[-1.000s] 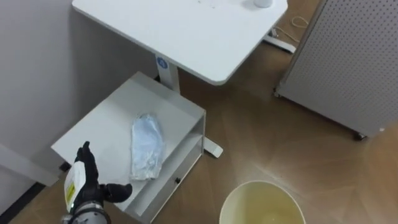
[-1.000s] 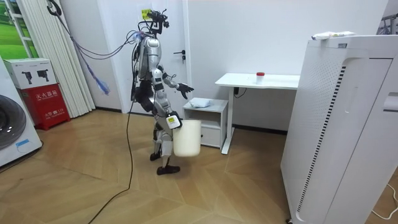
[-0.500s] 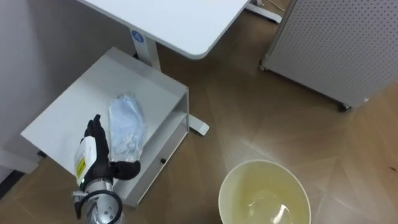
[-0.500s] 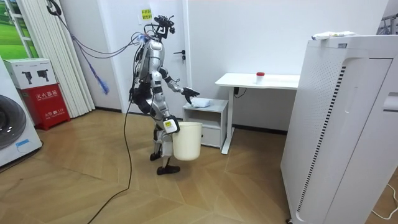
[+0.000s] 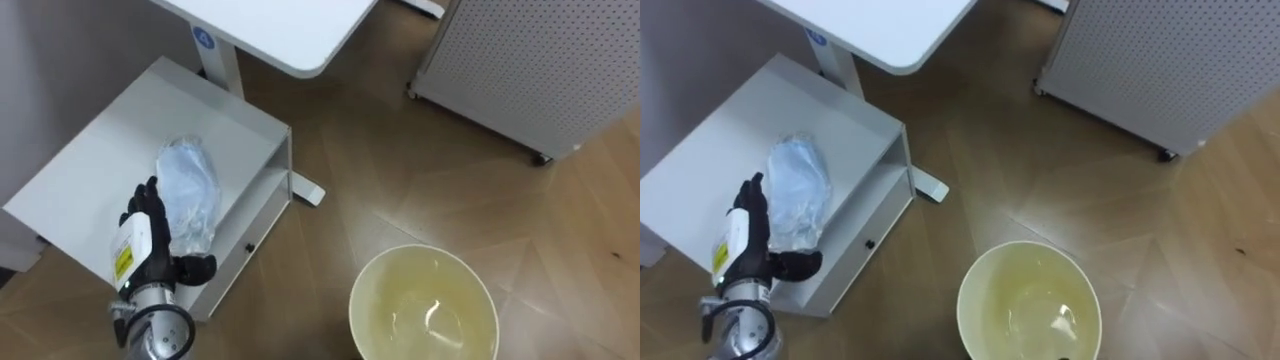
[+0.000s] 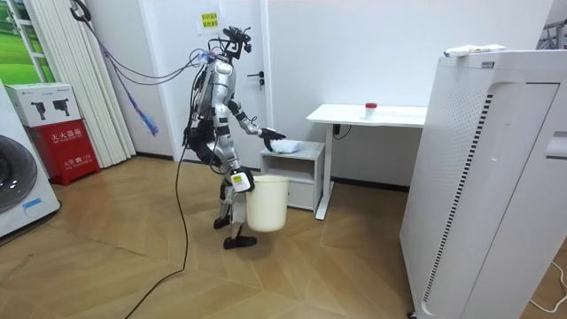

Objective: Pick garbage

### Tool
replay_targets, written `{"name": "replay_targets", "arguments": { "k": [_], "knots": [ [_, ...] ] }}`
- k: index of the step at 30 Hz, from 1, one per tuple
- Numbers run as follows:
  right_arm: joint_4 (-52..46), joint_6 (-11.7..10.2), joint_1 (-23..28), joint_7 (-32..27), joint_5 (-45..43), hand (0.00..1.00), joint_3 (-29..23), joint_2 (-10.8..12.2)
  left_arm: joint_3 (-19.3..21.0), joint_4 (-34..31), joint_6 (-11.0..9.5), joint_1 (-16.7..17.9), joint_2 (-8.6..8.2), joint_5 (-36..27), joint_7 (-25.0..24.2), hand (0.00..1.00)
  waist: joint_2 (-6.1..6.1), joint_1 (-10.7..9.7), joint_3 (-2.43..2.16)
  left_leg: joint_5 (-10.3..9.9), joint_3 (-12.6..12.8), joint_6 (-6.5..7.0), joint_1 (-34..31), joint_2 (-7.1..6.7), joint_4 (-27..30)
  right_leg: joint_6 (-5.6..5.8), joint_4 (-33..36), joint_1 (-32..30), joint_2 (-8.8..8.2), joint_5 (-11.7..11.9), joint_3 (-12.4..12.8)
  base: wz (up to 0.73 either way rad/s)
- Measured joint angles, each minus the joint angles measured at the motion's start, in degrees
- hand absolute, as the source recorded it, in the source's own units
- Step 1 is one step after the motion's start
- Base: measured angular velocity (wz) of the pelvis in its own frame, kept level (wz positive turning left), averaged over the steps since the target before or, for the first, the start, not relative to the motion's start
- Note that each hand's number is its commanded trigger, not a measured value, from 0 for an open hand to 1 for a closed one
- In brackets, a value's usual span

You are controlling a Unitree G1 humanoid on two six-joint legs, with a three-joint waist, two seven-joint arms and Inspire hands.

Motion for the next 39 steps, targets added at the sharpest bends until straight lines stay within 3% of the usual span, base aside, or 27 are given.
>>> {"name": "replay_targets", "arguments": {
  "k": [5, 11, 16, 21, 22, 24, 30, 39],
  "knots": [
    [-0.9, 0.1, 0.0, 0.7, 1.6, 1.00, -0.1, -0.9, -1.9, 0.0, 2.4, -1.0, 0.40, 1.8, -0.3, 0.00, -0.02, -0.5, 0.01, -0.1, -0.4, 0.11, -3.4, -0.22, 1.6, -0.11, 2.3, -3.5, -0.42, -0.6, 0.3, 0.05],
    [-2.0, 1.2, 0.0, 0.7, 1.8, 1.00, -0.6, -1.7, -2.7, 0.4, 4.8, -1.1, 0.67, 11.0, -0.9, 0.00, -0.04, -1.4, 0.02, -0.2, -0.2, 0.10, -5.0, -0.58, 2.4, -0.25, 4.2, -5.6, -0.82, -1.4, 0.6, 0.03],
    [-3.0, 2.1, 0.0, 1.4, 1.8, 1.00, -1.7, -1.9, -2.7, 0.8, 6.3, -2.1, 0.82, 21.5, 1.4, 0.00, -0.01, -2.5, 0.03, -0.4, -0.7, -0.06, -6.7, -0.16, 3.6, -0.51, 4.9, -6.9, -0.75, -1.5, 0.3, 0.00],
    [-2.9, 2.7, 0.1, 1.5, 2.2, 1.00, -2.2, -2.0, -4.4, 1.0, 8.4, -4.7, 0.87, 23.7, 1.5, 0.00, 0.22, -3.1, 0.16, -0.5, -1.1, 0.09, -7.6, -0.01, 4.3, -0.54, 5.0, -7.3, -0.82, -1.5, -0.3, 0.00],
    [-2.7, 3.3, 0.1, 1.3, 2.2, 1.00, -2.3, -2.1, -4.7, 1.0, 8.7, -5.0, 0.91, 23.9, 1.5, 0.53, 0.23, -3.1, 0.16, -0.6, -1.1, 0.10, -7.6, -0.02, 4.3, -0.53, 5.0, -7.3, -0.83, -1.5, -0.3, 0.00],
    [-2.5, 3.8, 0.1, 1.2, 2.2, 1.00, -2.3, -2.2, -4.7, 1.0, 9.3, -5.3, 0.91, 23.9, 1.3, 1.00, 0.24, -3.1, 0.17, -0.6, -1.1, 0.09, -7.6, -0.01, 4.3, -0.54, 5.0, -7.3, -0.82, -1.5, -0.3, 0.00],
    [-1.6, 3.8, 0.1, 1.3, 2.4, 1.00, -2.3, -2.2, -5.9, 2.2, 10.8, -5.3, 0.94, 23.9, -0.1, 1.00, 0.22, -3.2, 0.19, -0.6, -1.1, 0.06, -7.6, -0.03, 4.2, -0.54, 5.0, -7.3, -0.84, -1.5, -0.5, 0.00],
    [-0.6, 4.7, 0.1, 1.2, 4.4, 1.00, -2.3, -2.2, -6.3, 2.5, 11.2, -7.1, 2.04, 23.9, 0.7, 1.00, 0.16, -3.2, 0.21, -0.6, -0.8, 0.07, -7.0, -0.02, 3.6, -0.55, 4.6, -7.1, -0.83, -1.5, -0.3, -0.01]
  ]
}}
